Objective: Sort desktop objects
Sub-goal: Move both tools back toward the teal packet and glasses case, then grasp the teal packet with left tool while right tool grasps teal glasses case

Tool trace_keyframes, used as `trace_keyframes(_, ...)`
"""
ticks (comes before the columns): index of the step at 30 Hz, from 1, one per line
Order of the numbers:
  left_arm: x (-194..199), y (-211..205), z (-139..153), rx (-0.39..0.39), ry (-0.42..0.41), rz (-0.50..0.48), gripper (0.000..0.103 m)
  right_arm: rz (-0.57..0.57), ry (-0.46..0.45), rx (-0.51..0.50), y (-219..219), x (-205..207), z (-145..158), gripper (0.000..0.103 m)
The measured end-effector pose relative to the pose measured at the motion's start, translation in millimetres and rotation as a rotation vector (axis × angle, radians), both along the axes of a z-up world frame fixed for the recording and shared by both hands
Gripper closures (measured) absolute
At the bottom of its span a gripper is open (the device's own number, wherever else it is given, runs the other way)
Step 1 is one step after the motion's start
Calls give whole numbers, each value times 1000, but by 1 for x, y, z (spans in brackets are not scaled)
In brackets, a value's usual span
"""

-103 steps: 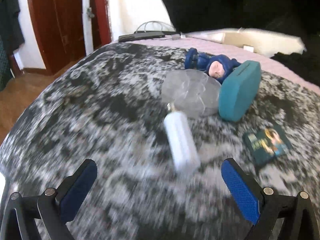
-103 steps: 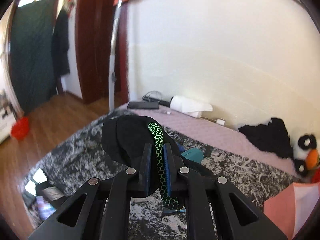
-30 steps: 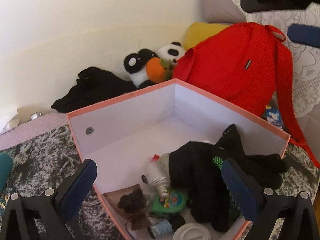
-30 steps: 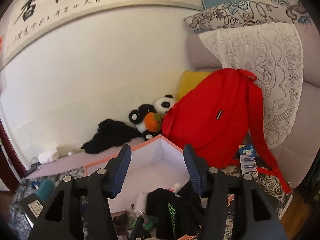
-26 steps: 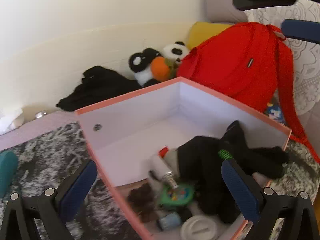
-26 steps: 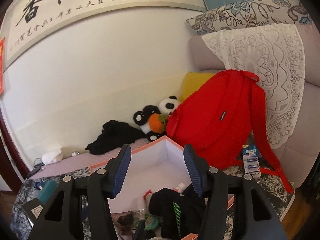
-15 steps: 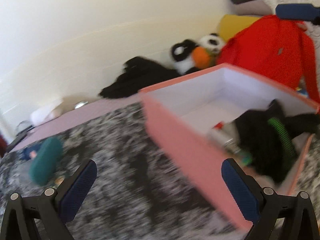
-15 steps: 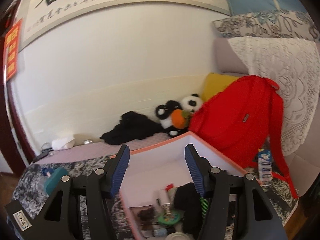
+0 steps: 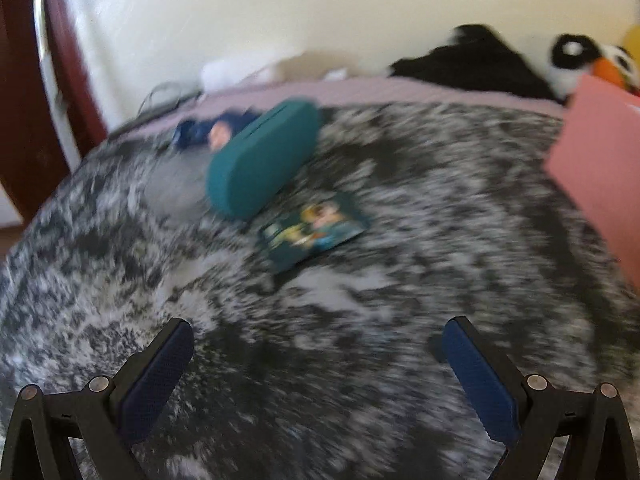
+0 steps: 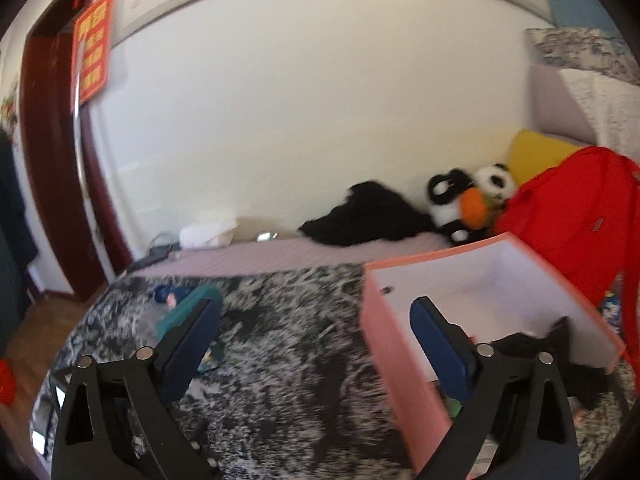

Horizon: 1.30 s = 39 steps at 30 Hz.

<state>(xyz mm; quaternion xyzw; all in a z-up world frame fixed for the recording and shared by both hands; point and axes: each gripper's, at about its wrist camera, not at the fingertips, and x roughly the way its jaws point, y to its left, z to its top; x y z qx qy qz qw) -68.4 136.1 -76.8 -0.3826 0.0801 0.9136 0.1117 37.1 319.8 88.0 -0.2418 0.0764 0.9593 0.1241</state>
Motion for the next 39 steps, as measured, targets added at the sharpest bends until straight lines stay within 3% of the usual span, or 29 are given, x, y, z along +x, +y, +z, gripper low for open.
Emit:
trace_keyframes(4, -36, 4, -20, 42, -46, -10, 0, 15, -94, -7, -12, -39, -30, 5)
trace_keyframes(10, -92, 22, -36, 74, -94, 76, 0, 80, -119, -172, -15, -81, -52, 5)
trace_keyframes(17, -121, 35, -52, 63, -133, 96, 2, 72, -175, -161, -9, -98, -71, 5)
trace_keyframes(19, -116, 29, -48, 100, -122, 79, 19, 69, -177, -178, -5, -97, -71, 5)
trace_keyframes(20, -113, 28, -46, 101, -121, 54, 53, 67, -174, -184, -4, -96, -70, 5)
trace_keyframes(21, -109, 28, -44, 101, -120, 30, 93, 65, -171, -191, -2, -95, -69, 5)
trace_keyframes(22, -102, 26, -42, 92, -122, 11, 97, 65, -164, -193, -3, -93, -67, 5)
trace_keyframes(24, -91, 24, -40, 72, -123, -10, 98, 77, -140, -195, -7, -90, -60, 5)
trace_keyframes(31, -51, -22, -13, 112, -170, 0, 98, 133, -81, -209, -25, -83, -43, 5)
trace_keyframes(35, -23, -53, 9, 104, -139, 3, 98, 171, -129, -290, -32, -97, -58, 6)
trace_keyframes(36, -19, -61, 12, 109, -129, 10, 98, 177, -152, -307, -36, -103, -63, 8)
trace_keyframes(38, -12, -74, 18, 113, -109, 20, 98, 194, -202, -331, -47, -119, -75, 30)
trace_keyframes(39, -9, -81, 20, 114, -95, 23, 98, 198, -216, -332, -55, -128, -78, 34)
